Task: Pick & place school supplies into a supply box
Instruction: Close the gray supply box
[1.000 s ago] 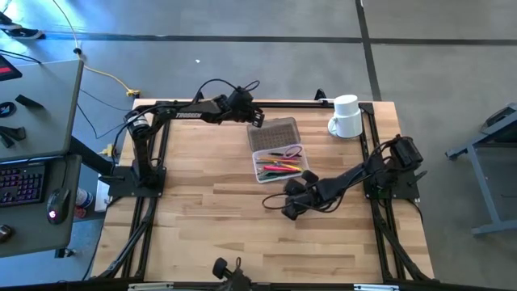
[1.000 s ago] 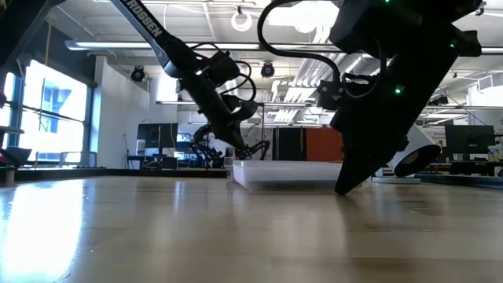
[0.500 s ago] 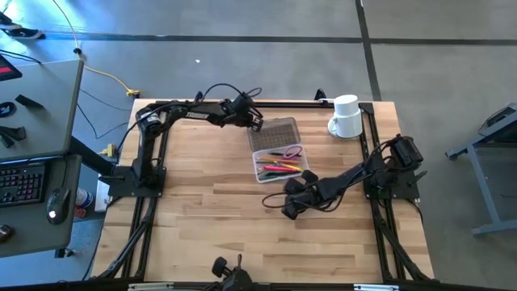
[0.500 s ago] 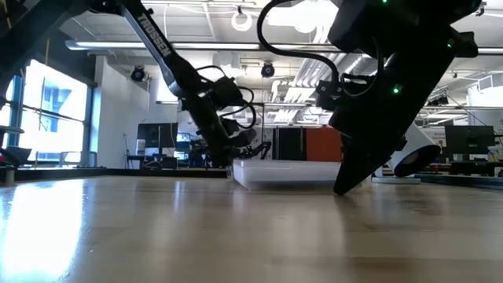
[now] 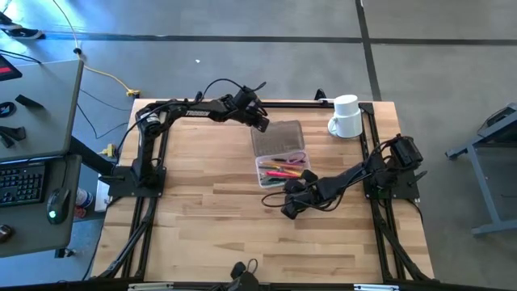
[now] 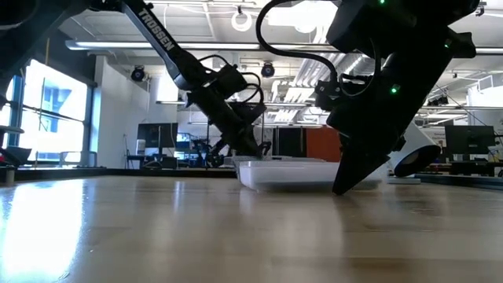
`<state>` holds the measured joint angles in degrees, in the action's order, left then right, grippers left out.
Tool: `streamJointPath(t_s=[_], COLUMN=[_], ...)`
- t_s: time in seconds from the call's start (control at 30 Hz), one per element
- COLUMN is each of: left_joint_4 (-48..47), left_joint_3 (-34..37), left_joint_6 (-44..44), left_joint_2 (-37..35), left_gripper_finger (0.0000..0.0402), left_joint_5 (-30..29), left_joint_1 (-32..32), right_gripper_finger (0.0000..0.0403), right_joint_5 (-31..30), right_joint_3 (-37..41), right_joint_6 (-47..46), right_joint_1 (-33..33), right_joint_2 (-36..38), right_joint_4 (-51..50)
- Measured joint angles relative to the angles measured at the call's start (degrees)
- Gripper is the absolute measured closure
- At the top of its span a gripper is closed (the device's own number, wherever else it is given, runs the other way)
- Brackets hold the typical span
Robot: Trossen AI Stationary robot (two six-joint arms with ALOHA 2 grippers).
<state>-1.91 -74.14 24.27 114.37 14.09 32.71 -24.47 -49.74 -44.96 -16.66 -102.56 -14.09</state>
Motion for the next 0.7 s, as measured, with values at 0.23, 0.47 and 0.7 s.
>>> streamJointPath(t_s=[0.23, 0.47, 0.7], left_joint_4=[-1.67, -2.22, -9.43], left_joint_3=[-1.82, -2.08, -2.02], left_joint_6=[0.01, -0.02, 0.55], left_joint_2=[-0.02, -0.6, -0.59], left_gripper_finger=[0.0387, 0.0389, 0.0389], left_joint_5=[2.86, 1.81, -11.35], left_joint_1=[-1.58, -2.11, -1.48], right_gripper_finger=[0.0403, 0.0403, 0.0403], right_joint_5=[0.57, 1.54, 2.33], right_joint_3=[-0.02, -0.04, -0.09], right_joint_6=[-0.14, -1.29, -1.31], right_joint_1=[0.1, 0.21, -1.06], right_joint_2=[0.0, 0.04, 0.09], right_joint_4=[0.19, 0.24, 0.73])
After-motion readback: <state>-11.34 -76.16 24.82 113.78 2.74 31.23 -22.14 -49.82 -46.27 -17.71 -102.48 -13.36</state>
